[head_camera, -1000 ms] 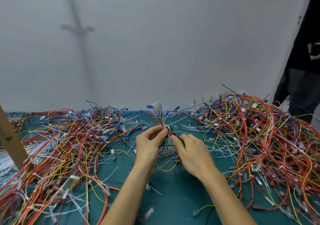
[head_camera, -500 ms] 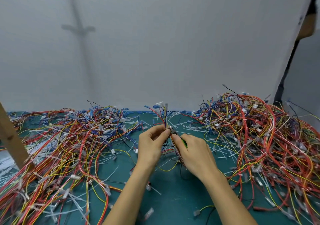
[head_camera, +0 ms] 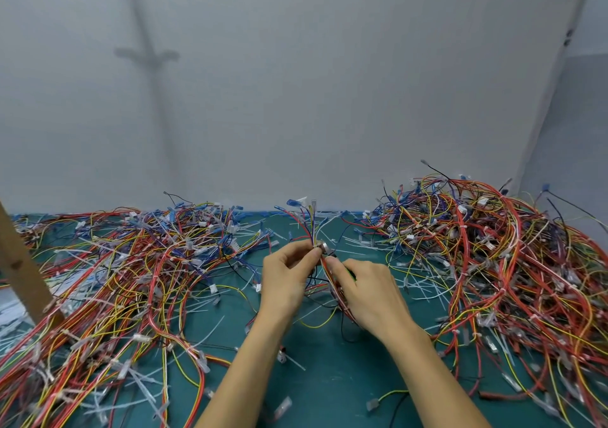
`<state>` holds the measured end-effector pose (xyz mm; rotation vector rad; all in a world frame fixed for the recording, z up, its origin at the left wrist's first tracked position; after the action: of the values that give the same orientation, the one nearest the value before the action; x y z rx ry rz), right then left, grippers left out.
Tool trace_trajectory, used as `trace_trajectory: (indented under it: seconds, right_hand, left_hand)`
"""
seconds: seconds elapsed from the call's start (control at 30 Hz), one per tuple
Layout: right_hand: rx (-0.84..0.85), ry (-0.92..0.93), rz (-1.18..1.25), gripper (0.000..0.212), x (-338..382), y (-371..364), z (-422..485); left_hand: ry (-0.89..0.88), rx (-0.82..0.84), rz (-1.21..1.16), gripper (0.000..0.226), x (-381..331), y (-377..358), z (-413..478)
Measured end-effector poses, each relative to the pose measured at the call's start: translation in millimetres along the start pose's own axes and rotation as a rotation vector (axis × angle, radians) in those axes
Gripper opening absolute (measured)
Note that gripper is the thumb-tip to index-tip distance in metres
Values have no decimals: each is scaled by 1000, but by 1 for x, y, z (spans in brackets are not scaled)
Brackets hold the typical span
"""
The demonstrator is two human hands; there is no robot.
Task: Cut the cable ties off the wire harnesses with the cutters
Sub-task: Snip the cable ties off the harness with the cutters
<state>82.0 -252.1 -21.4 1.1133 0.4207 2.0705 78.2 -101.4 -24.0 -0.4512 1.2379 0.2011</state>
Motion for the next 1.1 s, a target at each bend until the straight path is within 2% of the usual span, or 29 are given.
trace_trajectory:
  seconds: [0.17,0.3,0.4,0.5,0.63,0.73,0.8,0.93,1.1]
  right_hand:
    - [-65,-36,100,55,2,8,2]
    - [-304,-59,266,46,4,38,5]
    - [-461,-104,390,47,-3,58,5]
    - [-524,-135,458,51,-7,67,5]
    - [-531,-150,470,39,-6,68,5]
    - [-462,-141,403,18,-6,61,7]
    - [-381,-133,348,12,-5,51,7]
    - [-237,-142,283,11,-2,31,5]
    - [-130,-154,254,18,-3,15,3]
  left_hand:
    - [38,-76,-2,11,4,11,5]
    - [47,-132,23,8,5,22,10]
    - [74,-142,39,10,7,26,14]
    - [75,-146,88,22,8,28,14]
    - [114,-111,92,54,11,26,13]
    - [115,-74,119,77,15,23,13]
    - [104,-49,89,77,15,18,11]
    - [142,17,-50,54,14,9,12]
    - [210,58,-190,55,11,5,9]
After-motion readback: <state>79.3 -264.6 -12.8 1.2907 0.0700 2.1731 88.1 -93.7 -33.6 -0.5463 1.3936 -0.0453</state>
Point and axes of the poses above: each hand's wrist, its own z-axis towards the middle knuckle, its own y-axis out of the back of the hand, x = y × z, the point moved 10 cm from there along z, towards the middle knuckle, and after that the axes turned 14 degrees about -x, right-handed, at the moved point
